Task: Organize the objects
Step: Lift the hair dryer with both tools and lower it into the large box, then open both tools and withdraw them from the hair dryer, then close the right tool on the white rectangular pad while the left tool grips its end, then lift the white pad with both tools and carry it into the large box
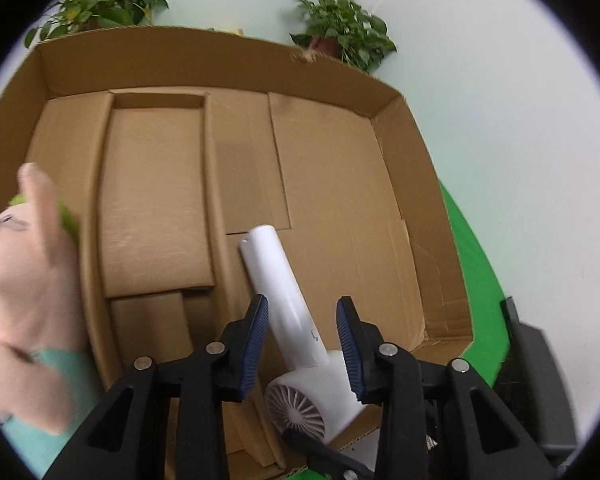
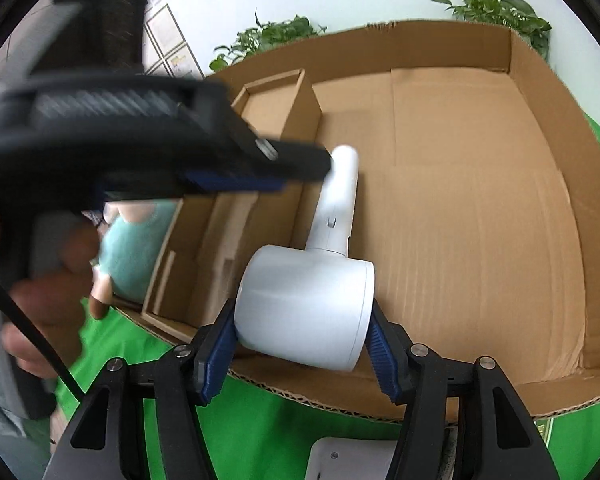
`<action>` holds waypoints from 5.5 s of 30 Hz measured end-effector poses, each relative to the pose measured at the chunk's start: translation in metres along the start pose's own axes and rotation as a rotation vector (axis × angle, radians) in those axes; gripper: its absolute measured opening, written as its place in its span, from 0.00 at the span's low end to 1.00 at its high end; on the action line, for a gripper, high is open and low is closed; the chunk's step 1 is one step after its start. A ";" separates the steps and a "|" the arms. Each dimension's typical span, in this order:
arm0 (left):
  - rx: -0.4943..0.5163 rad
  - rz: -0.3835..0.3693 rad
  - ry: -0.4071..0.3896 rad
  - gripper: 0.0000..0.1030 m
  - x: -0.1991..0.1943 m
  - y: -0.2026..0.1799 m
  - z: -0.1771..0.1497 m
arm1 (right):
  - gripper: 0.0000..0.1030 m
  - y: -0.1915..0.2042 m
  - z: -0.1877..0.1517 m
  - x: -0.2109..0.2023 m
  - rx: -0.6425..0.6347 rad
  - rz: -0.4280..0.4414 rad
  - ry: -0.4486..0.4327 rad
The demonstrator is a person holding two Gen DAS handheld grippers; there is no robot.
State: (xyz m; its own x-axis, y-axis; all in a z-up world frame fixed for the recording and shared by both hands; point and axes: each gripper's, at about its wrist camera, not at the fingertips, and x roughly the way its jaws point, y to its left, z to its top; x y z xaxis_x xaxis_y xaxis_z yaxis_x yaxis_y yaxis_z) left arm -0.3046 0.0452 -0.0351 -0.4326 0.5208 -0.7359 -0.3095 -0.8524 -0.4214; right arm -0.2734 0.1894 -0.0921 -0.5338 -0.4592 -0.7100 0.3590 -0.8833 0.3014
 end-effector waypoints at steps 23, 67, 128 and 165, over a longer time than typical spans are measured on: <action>-0.123 0.018 0.024 0.29 -0.017 0.038 -0.069 | 0.68 -0.026 -0.017 -0.047 -0.038 0.065 -0.043; -0.037 -0.039 -0.018 0.29 -0.027 -0.018 -0.146 | 0.62 -0.001 -0.117 -0.069 -0.298 -0.187 0.065; -0.293 -0.198 0.056 0.27 -0.017 0.013 -0.213 | 0.63 0.017 -0.143 -0.082 -0.074 0.047 0.103; 0.189 -0.094 -0.193 0.25 -0.102 -0.109 -0.043 | 0.62 0.007 0.015 -0.163 -0.141 -0.028 -0.257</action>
State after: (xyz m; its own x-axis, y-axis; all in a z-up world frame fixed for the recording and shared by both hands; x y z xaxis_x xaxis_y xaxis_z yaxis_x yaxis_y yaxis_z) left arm -0.1905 0.0829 0.0626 -0.5419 0.6119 -0.5762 -0.5004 -0.7857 -0.3637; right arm -0.1950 0.2568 0.0350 -0.7148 -0.4598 -0.5268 0.4347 -0.8824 0.1803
